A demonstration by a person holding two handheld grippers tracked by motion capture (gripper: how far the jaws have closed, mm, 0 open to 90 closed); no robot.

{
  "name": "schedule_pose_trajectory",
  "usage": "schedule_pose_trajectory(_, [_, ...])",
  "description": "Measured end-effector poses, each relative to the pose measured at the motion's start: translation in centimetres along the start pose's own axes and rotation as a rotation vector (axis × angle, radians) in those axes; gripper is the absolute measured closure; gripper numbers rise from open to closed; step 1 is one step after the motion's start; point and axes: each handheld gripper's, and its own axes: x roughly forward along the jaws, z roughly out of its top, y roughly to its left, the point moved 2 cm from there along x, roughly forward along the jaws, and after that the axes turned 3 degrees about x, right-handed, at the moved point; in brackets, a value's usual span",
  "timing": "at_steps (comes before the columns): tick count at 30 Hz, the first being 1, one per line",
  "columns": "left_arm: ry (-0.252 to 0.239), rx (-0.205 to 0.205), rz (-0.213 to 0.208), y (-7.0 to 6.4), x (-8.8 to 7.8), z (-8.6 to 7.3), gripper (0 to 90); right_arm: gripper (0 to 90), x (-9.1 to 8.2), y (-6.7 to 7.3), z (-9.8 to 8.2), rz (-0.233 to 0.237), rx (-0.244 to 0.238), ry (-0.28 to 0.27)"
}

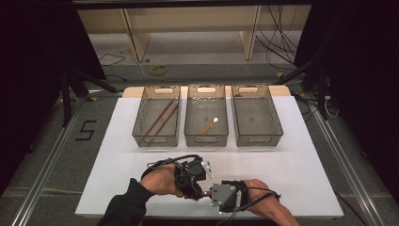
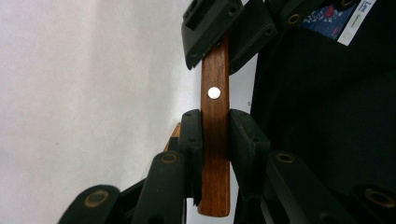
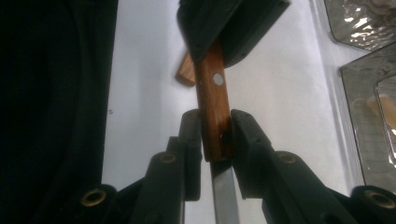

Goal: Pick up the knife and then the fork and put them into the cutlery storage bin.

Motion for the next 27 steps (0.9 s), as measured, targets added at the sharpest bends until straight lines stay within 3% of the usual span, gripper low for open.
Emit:
schedule_pose_trajectory(7, [-0.024,-0.023,0.008,0.2,-0.1,0.0,71.3,77.6,-0.1,0.1,-0.1,0.017,0.009,0.012])
schedule_pose_trajectory(12, [-0.063,-0.058,0.037,0.4,-0.9,-0.2,53.8,77.6,-0.4,-0.2,-0.2,0.01,0.011,0.009])
schedule_pose_trajectory(19, [-0.223,-0.124,0.134,1.2,-3.2,-1.4,32.6,77.7,-0.8,-0.6,-0.7,0.0,0.009,0.023])
schedule_pose_trajectory(21, [-0.282,-0.121,0.159,1.3,-3.9,-1.9,30.8,77.7,-1.0,-0.7,-0.9,-0.003,0.044,0.029])
schedule_pose_trajectory(27, [-0.413,-0.179,0.263,1.7,-5.1,-3.8,25.5,77.6,-1.9,-2.1,-2.4,-0.032,0.088,0.037])
